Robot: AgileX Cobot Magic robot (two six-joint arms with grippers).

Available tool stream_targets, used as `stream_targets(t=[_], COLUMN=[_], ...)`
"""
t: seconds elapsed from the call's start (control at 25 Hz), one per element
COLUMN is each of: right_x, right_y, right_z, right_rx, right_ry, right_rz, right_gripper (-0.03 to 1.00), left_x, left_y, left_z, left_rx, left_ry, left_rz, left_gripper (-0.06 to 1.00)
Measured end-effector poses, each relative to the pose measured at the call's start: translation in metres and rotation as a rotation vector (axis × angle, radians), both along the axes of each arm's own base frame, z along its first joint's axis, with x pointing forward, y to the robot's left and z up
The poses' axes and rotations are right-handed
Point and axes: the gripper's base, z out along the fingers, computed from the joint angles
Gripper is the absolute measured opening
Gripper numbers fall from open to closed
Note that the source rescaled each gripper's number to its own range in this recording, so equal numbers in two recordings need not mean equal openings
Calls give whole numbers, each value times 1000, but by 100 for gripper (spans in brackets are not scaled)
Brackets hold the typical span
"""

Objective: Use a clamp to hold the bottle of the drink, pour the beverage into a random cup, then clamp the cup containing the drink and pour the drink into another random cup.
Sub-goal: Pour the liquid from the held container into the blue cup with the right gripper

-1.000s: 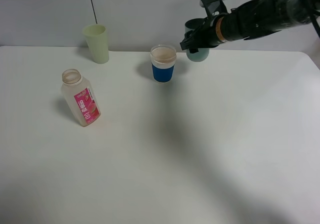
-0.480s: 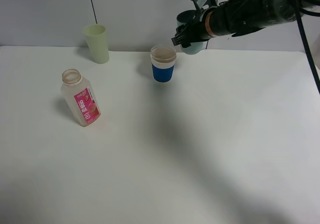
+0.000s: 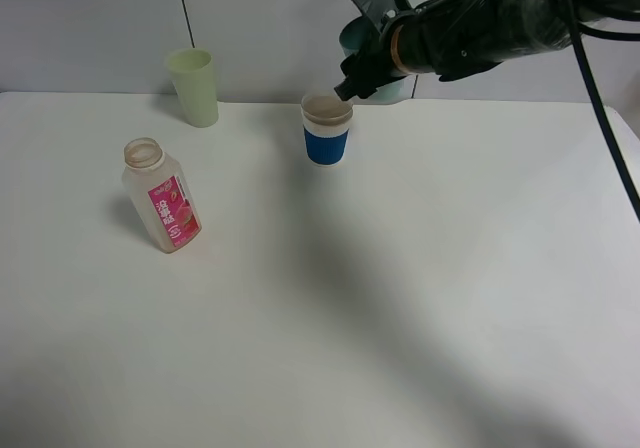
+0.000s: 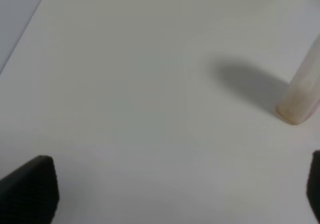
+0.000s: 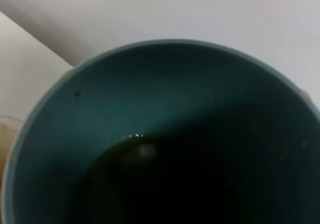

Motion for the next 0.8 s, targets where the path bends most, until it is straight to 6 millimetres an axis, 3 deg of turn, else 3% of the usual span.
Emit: stream_targets(t=[0.28,0.8], right_x=[0,-8], right_y=[-1,14], right_z=[1,2], right_rx=[-138,-322], right_ry=[-54,-110], right_rz=[23,151], right_gripper=[0,0], left_x=[0,0], left_y=[0,0], left_z=[0,0], left_rx=[0,0], left_ry=[0,0], left_rz=[0,0], left_gripper=[100,100])
